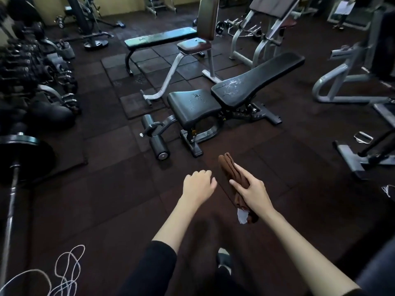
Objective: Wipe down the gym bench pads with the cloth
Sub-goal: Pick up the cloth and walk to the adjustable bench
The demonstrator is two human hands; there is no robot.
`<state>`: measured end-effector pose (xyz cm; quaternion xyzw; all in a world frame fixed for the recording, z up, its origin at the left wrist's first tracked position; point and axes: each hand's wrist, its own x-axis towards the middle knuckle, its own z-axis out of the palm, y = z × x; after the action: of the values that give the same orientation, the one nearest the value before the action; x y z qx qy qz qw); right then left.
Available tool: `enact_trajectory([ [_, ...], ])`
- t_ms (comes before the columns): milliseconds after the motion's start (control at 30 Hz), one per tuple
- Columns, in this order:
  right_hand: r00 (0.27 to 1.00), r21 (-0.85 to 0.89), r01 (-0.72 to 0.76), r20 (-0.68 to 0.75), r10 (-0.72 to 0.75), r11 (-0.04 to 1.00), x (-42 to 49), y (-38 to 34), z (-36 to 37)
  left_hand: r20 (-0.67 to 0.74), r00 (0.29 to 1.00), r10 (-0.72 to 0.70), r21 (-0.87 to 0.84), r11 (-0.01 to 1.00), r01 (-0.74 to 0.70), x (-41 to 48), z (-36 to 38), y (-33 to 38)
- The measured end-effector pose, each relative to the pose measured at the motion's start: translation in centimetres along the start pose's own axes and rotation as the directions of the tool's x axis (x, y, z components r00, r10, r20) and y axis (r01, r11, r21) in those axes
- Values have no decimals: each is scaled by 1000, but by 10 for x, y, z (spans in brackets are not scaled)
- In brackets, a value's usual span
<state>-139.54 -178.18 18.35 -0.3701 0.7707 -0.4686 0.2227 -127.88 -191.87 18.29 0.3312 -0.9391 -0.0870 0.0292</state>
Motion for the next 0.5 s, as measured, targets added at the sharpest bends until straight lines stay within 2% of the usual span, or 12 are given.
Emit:
enact_trajectory([
  [300,999,1,31,25,-31,1000,184,16,-52,7,997,-81,-73,994,81,180,-7,17],
  [500,999,26,11,34,-12,1000,287,35,-66,39,995,-93,-59,994,96,285,-2,10],
])
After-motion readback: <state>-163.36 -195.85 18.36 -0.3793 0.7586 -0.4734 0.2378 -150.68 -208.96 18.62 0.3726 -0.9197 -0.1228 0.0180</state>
